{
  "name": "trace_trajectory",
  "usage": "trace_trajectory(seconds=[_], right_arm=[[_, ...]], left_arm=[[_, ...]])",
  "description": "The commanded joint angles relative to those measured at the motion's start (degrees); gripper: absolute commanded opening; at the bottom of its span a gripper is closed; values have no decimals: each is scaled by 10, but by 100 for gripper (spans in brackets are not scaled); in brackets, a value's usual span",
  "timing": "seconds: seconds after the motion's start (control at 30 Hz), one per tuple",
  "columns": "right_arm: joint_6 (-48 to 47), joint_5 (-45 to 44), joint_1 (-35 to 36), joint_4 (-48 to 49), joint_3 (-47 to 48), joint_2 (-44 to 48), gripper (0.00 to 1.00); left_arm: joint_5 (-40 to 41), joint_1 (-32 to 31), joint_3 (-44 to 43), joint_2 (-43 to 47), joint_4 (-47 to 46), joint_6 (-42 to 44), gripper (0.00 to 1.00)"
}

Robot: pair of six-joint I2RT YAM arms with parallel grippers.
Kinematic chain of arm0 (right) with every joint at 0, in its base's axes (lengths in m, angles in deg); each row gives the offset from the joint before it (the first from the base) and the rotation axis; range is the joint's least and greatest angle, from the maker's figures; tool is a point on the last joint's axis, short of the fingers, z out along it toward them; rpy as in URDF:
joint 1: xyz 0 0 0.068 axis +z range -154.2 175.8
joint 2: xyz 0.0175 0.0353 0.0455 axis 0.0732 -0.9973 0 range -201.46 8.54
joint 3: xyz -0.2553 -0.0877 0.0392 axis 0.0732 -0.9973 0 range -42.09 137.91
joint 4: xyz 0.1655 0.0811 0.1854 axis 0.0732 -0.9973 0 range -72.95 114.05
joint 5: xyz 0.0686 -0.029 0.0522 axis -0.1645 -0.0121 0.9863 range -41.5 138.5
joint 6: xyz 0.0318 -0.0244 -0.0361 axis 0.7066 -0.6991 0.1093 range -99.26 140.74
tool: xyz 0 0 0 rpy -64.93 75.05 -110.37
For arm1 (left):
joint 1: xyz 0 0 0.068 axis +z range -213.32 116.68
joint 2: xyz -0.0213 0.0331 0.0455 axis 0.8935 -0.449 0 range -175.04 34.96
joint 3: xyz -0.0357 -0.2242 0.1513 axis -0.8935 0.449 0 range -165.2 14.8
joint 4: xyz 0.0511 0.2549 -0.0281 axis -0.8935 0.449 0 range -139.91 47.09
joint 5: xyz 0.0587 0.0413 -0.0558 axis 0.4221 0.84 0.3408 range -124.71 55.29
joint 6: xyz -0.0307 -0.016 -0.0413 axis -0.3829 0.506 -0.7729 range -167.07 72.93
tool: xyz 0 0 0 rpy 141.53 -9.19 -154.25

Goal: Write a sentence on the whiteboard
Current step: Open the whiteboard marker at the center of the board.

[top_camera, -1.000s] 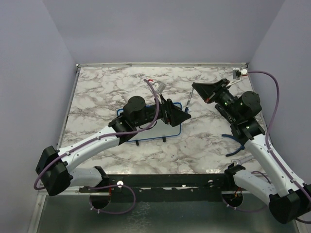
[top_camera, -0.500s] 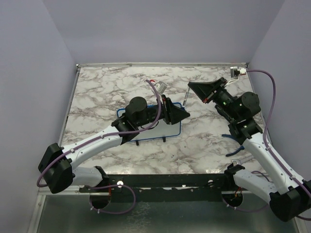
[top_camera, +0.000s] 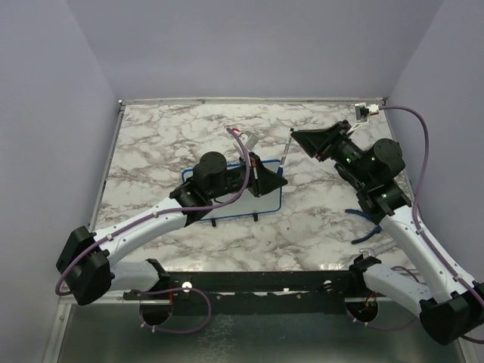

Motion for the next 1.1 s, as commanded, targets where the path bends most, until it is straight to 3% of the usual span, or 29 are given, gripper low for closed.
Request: trace_trajectory(seconds=[0.0,0.03,0.1,0.3,0.43,0.57,0.77,1.07], right_arm=[[-67,-16,4,-154,60,4,62],[-84,-14,3,-199,75,2,73],[-118,-7,2,-276,108,-5,82],[-210,114,-1,-449,190,-35,82],[-251,191,-1,-511,211,-50,82],[-280,296,3,-572,233,-101,75],[-259,409,51,-523,205,-143,65],[-269,411,69,-560,193,-150,54]], left_arm=[[-40,38,-20,37,104,109,0],[-56,47,-27,41,136,137,0],[-100,65,-42,48,209,201,0],[-172,74,-83,48,436,383,0],[-231,73,-76,70,467,423,0],[-278,72,-81,71,498,442,0],[-279,55,-95,57,542,478,0],[-254,54,-100,55,542,480,0]])
